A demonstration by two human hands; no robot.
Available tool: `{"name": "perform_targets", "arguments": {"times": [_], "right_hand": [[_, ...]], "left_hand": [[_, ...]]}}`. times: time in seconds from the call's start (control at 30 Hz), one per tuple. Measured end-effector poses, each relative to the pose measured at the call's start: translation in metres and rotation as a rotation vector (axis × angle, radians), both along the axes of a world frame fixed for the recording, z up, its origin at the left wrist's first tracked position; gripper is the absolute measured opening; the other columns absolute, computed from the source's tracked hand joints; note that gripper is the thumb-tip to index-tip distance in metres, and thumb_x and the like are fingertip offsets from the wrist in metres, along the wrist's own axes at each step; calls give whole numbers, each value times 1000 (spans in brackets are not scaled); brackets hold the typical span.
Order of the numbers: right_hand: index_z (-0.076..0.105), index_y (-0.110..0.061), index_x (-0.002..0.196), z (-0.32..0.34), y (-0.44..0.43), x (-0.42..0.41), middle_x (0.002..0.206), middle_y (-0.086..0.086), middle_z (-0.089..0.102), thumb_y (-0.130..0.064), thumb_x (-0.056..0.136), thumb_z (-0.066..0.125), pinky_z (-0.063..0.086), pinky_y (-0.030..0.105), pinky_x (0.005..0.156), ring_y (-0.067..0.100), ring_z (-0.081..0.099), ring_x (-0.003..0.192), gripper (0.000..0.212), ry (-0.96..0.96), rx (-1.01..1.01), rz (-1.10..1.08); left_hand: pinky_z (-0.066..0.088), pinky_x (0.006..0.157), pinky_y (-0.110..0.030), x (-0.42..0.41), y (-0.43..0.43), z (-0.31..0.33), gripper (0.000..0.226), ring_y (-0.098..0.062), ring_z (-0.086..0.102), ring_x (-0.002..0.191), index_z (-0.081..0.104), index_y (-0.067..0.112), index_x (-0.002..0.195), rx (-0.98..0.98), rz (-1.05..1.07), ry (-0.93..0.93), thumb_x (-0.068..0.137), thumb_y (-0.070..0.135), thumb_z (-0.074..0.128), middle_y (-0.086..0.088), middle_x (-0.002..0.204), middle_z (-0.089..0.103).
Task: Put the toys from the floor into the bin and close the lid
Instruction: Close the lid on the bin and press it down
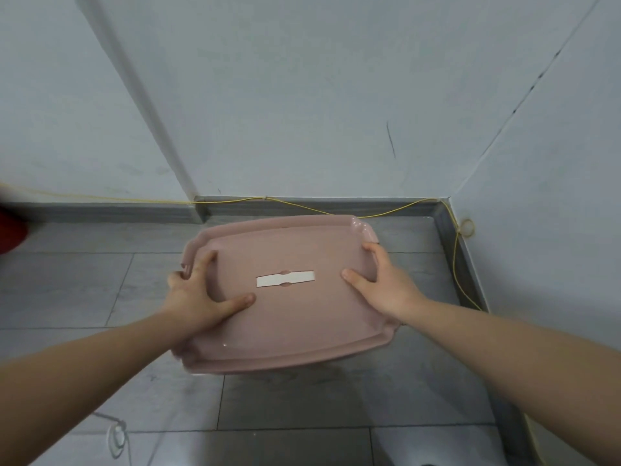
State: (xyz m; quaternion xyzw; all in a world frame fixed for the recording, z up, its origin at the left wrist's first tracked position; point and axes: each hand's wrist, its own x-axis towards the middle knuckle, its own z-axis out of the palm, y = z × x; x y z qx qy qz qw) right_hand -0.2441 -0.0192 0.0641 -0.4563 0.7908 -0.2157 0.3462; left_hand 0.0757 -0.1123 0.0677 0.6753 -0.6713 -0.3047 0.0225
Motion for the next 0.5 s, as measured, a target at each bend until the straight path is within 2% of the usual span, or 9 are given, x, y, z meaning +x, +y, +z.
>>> {"name": "perform_targets", "arguments": {"times": [0.13,0.23,0.3,0.37,0.43,0.5], "right_hand": [[34,-37,144,4,2,-39,136,4,59,-64,89,57,39,31,86,31,58,120,65,72,5,-24],[38,-38,143,3,5,-76,138,8,56,-65,88,57,41,34,98,32,55,124,64,136,-8,-45],[38,-38,145,5,5,-97,141,13,46,-68,87,56,38,37,107,35,51,127,68,211,9,-63],[36,-37,148,8,6,-113,152,16,29,-72,85,51,31,45,115,38,36,139,73,409,29,-54],[29,-39,151,10,7,-116,162,10,15,-77,85,42,23,52,116,35,19,147,77,631,20,53],[18,-43,154,8,7,-117,166,6,7,-81,86,32,11,58,118,30,7,151,80,670,46,192]], "left_hand": [[42,107,-47,-43,1,-6,120,-46,51,119,7,56,144,11,-18,-6,45,89,68,-18,134,28],[41,108,-46,-83,-7,-7,120,-45,48,124,5,54,145,2,-61,17,48,89,66,-18,139,25],[41,108,-48,-108,-13,-7,120,-44,46,127,6,53,146,-13,-79,35,48,89,66,-17,142,23],[38,109,-48,-135,-18,-6,120,-44,39,133,8,51,148,-16,-101,41,51,88,67,-17,145,20],[32,112,-49,-160,-22,-5,120,-45,28,139,9,48,151,-29,-129,36,53,89,65,-18,154,11],[24,117,-51,-181,-26,-6,118,-45,11,146,14,46,152,-81,-165,34,54,91,61,-15,161,-9]]}}
